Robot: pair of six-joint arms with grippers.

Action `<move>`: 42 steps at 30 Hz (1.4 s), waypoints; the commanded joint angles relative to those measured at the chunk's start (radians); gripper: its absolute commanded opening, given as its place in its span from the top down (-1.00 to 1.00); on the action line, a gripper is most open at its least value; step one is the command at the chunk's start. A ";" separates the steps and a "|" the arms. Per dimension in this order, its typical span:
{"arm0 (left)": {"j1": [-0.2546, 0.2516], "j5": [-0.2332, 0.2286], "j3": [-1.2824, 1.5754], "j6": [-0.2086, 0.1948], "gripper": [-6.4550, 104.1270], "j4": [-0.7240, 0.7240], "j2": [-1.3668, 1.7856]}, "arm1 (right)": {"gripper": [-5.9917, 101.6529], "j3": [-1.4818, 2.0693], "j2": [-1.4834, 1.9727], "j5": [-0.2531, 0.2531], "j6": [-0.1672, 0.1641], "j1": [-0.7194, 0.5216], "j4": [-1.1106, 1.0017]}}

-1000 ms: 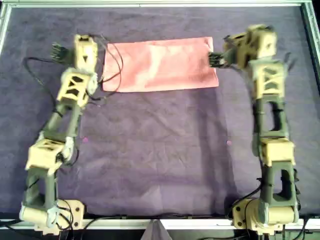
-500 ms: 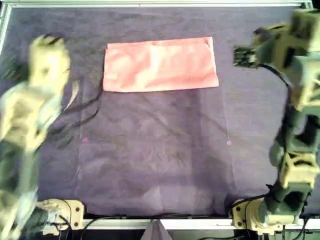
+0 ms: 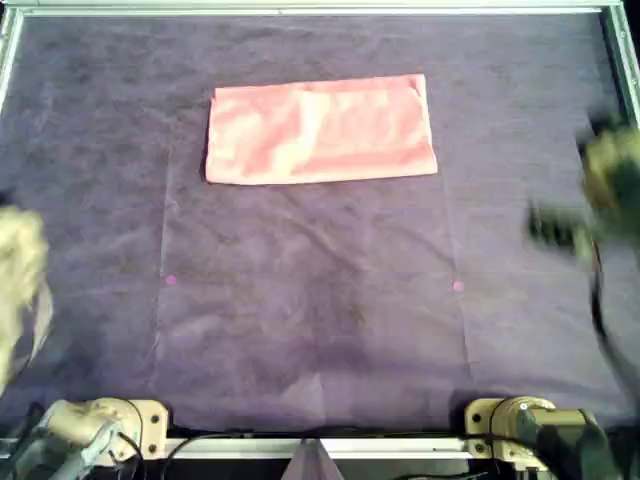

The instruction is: Fold a cloth

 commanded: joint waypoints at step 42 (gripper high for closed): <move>-0.060 0.011 1.624 0.153 -0.24 -1.239 0.468 | -0.15 2.255 1.043 0.002 0.005 -0.006 -1.304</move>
